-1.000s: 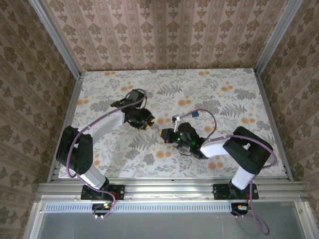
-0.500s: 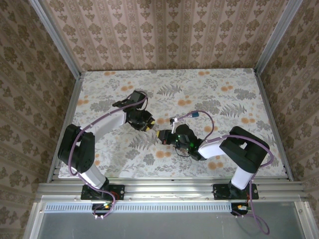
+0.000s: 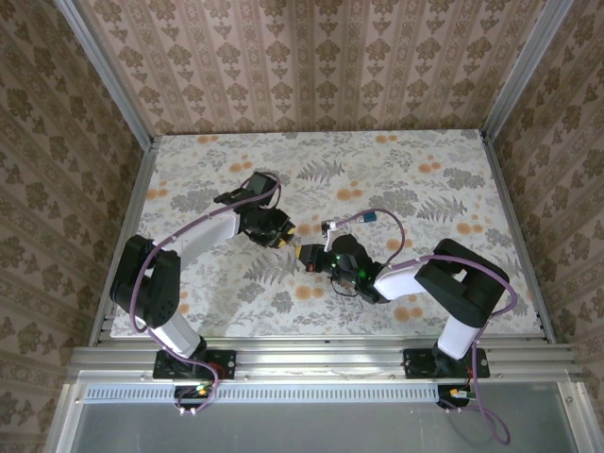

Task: Unlock with the key

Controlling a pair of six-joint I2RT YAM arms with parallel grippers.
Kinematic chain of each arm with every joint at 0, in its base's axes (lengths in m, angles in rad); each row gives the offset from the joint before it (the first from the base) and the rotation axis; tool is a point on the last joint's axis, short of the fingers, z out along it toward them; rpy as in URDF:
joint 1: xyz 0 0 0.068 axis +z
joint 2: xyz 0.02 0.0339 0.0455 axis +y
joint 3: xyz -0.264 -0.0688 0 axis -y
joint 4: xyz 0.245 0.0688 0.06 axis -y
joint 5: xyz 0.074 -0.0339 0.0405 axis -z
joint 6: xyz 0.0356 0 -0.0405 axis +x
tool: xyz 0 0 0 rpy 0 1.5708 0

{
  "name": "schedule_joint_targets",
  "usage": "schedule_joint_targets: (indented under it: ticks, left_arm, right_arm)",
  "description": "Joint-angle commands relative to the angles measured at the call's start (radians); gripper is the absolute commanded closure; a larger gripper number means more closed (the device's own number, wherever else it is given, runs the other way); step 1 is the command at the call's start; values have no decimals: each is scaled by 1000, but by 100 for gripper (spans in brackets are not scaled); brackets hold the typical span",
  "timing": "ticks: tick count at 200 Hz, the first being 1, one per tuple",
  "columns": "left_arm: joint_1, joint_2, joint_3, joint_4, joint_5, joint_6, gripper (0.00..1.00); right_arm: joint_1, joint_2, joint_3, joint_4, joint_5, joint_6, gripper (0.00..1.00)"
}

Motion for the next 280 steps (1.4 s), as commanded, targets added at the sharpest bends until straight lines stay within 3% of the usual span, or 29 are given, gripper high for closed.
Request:
schedule_joint_targets:
  ticks: [1, 190, 280]
  left_arm:
    - [-5, 8, -16, 5, 22, -31, 86]
    - [-32, 4, -20, 55, 42, -50, 86]
    - [-58, 22, -3, 61, 42, -38, 88]
  right_arm:
    - [5, 4, 28, 19, 43, -2, 100]
    - [-10, 6, 37, -13, 77, 28, 100]
    - [-45, -23, 49, 26, -1, 132, 100]
